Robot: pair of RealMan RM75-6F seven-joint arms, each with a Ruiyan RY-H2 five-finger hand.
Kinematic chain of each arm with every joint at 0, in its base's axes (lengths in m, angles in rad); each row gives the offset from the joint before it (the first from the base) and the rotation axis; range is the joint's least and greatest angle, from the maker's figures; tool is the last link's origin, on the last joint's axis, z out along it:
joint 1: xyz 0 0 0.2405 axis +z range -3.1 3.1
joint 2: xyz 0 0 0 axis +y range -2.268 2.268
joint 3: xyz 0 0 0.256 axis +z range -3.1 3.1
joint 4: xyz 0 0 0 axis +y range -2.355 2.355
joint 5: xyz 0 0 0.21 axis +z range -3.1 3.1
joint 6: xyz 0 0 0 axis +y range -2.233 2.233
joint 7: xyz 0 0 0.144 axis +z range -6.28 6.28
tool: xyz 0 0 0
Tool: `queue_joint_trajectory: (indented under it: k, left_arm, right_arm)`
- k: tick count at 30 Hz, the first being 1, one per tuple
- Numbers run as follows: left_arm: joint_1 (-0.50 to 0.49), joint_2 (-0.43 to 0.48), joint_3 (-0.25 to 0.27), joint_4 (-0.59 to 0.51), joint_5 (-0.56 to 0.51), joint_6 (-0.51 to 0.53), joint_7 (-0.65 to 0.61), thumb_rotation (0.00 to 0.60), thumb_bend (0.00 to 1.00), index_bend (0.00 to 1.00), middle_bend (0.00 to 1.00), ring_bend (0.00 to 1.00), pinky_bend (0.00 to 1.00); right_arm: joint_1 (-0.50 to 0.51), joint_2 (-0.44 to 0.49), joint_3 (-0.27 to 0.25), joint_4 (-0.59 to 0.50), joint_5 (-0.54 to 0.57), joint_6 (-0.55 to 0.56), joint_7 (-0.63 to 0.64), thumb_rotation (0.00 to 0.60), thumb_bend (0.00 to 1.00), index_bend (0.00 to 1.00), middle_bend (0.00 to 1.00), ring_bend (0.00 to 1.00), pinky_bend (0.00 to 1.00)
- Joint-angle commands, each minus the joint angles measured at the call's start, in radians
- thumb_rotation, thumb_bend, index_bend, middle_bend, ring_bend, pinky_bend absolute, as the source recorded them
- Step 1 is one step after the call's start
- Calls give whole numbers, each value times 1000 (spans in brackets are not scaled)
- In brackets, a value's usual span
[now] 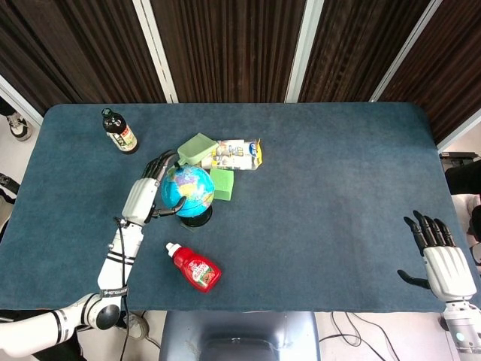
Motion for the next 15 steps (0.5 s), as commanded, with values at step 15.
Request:
queue_joint_trajectory:
  k: [15]
  left_arm:
    - [14,10,2,41,-20,-4,-28,600,310,0,0,0,36]
  right_arm:
    - [-3,-2,-2,-1,-5,3,-4,600,52,0,0,0,0]
